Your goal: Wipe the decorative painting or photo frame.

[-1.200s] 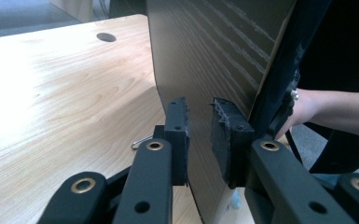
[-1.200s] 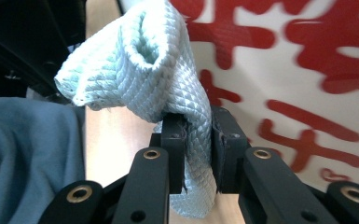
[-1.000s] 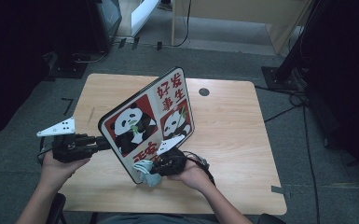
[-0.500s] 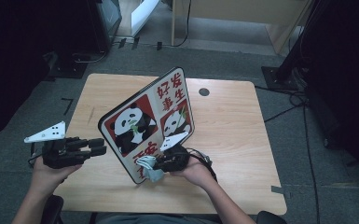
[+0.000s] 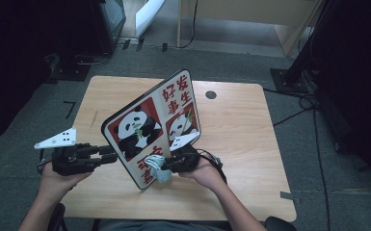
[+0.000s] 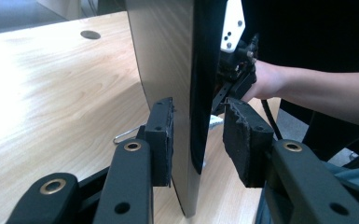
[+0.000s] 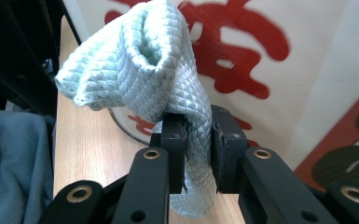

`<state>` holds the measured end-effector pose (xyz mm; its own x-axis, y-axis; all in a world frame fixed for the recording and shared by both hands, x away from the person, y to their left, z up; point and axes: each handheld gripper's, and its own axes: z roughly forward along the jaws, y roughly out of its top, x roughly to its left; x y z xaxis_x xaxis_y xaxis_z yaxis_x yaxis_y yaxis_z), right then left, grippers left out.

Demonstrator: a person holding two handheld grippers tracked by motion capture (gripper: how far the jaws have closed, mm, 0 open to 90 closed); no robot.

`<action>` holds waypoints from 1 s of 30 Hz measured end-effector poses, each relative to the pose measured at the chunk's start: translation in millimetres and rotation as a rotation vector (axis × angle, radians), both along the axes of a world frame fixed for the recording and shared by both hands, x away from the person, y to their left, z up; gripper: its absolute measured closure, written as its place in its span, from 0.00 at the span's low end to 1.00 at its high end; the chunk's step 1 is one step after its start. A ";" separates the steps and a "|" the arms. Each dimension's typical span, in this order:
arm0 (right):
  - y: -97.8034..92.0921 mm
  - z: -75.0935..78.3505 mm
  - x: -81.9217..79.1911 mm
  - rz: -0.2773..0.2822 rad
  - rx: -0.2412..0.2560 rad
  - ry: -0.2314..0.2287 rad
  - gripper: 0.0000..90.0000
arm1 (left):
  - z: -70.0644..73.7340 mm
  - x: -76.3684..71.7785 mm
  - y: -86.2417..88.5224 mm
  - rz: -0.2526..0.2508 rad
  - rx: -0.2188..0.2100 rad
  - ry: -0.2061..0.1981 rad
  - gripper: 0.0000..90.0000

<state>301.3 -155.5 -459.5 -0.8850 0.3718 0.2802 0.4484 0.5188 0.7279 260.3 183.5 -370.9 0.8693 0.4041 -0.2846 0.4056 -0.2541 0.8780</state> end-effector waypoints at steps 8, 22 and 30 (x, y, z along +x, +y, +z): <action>-2.7 27.0 1.2 -0.002 0.036 0.002 0.88 | -1.5 2.7 -9.4 0.012 0.008 0.005 0.77; -4.0 86.2 0.9 0.008 0.136 -0.067 0.88 | -2.8 4.1 -12.1 0.020 0.014 0.008 0.82; 0.2 123.8 6.6 0.011 0.145 -0.087 0.88 | -3.5 4.8 -16.0 0.029 0.017 0.006 0.80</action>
<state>307.9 -155.2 -335.8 -0.9121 0.3231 0.2522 0.3751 0.4100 0.8314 265.1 167.4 -374.4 0.8553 0.4339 -0.2831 0.4186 -0.2566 0.8712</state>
